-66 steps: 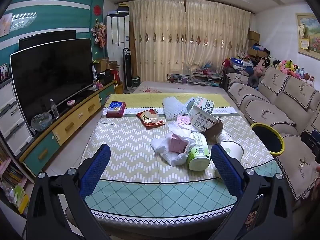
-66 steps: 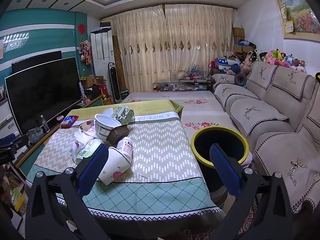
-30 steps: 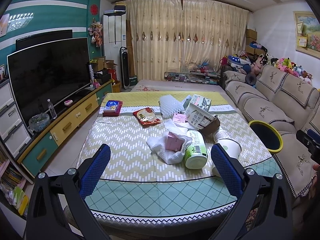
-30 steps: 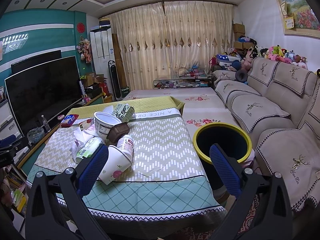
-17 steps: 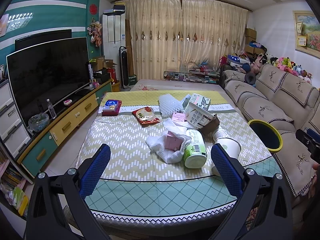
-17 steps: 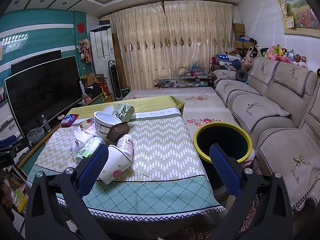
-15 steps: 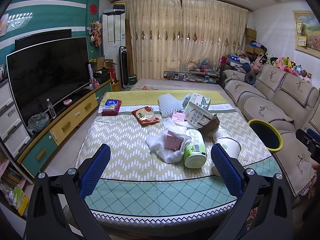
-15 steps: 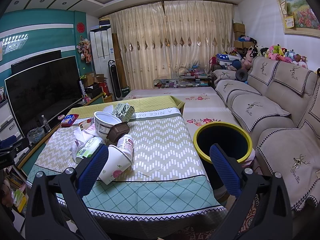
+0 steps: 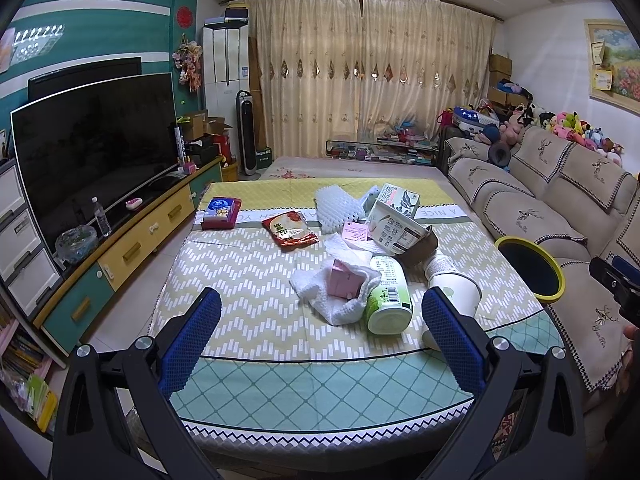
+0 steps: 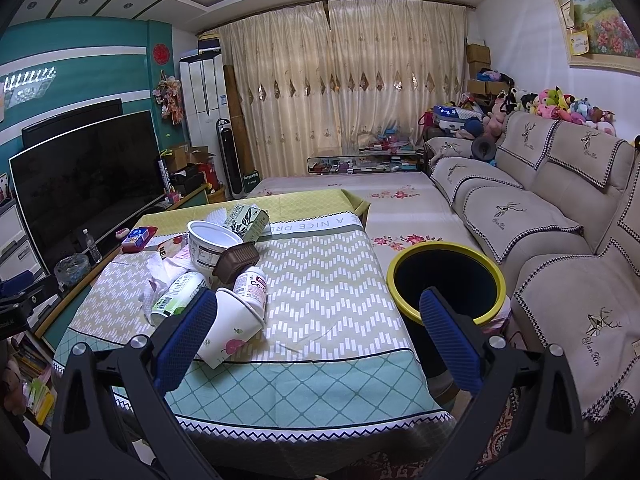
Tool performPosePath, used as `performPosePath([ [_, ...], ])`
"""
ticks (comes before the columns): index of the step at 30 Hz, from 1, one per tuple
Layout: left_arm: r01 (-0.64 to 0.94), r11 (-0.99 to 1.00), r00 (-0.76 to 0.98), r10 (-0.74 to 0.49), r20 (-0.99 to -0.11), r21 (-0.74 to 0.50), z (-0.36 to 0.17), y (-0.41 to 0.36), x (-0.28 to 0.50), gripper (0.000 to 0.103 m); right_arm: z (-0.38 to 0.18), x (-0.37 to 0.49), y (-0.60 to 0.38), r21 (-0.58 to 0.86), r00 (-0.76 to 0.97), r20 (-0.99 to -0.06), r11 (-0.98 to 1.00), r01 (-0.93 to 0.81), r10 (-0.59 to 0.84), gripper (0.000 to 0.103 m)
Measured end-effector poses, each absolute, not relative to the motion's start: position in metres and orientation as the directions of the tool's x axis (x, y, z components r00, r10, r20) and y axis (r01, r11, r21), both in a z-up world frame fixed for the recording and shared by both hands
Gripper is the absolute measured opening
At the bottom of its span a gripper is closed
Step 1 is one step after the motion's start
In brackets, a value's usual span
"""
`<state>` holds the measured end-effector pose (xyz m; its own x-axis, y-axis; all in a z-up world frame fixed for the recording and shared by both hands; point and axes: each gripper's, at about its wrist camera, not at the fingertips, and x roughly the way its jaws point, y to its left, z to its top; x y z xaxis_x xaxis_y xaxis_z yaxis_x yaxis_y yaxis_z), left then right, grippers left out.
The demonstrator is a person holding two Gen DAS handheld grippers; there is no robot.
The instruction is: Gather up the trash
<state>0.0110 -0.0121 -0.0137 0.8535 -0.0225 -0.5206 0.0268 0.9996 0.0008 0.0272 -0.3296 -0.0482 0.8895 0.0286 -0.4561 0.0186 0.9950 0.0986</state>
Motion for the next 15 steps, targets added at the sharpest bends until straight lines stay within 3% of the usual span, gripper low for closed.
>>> performPosePath([
  [15, 0.029, 1.000, 0.852, -0.024, -0.524, 0.001, -0.0149, -0.0139, 0.0105, 0.099, -0.0493, 0.0277, -0.3293, 0.099, 0.888, -0.458, 0.995, 0.018, 0.029, 0.097],
])
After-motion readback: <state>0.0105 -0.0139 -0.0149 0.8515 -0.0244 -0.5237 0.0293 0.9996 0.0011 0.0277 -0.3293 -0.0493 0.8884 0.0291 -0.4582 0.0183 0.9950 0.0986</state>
